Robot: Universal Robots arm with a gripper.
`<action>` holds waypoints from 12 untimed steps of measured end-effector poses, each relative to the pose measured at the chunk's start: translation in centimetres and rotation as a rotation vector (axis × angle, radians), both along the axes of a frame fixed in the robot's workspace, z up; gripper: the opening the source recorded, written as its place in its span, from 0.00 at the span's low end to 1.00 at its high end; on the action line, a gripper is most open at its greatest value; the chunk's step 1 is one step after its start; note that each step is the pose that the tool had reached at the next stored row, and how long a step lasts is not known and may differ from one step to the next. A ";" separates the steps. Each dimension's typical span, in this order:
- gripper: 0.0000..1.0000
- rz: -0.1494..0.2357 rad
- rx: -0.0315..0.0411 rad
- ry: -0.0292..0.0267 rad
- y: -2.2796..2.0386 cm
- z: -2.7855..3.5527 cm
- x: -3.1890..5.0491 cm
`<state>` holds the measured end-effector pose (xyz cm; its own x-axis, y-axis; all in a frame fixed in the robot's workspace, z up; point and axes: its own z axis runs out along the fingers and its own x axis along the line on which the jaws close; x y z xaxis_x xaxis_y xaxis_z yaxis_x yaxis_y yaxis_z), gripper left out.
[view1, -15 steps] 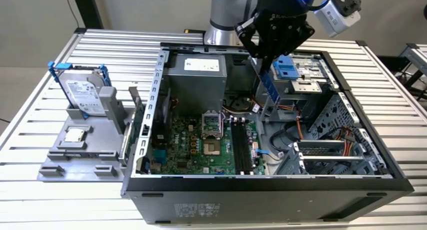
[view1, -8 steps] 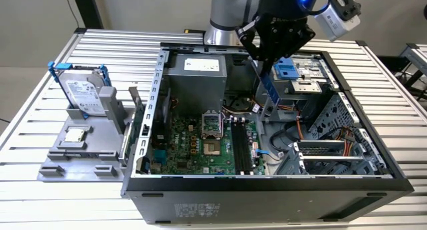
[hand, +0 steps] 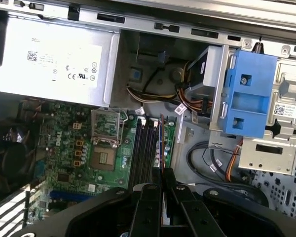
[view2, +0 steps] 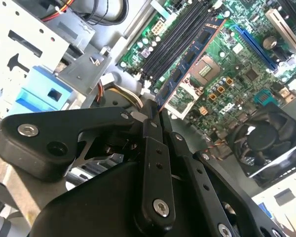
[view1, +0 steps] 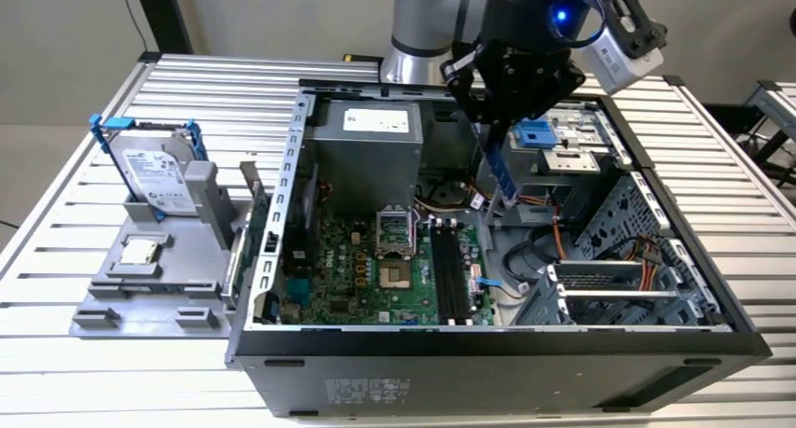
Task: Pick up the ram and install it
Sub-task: 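Insert the ram into the slot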
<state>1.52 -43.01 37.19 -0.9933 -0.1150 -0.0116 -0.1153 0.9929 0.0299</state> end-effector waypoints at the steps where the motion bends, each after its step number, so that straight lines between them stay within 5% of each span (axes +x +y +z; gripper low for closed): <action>1: 0.00 -0.005 -0.0001 0.0000 0.00 -0.16 0.01; 12: 0.00 -0.017 -0.0012 0.0005 0.00 -1.28 0.05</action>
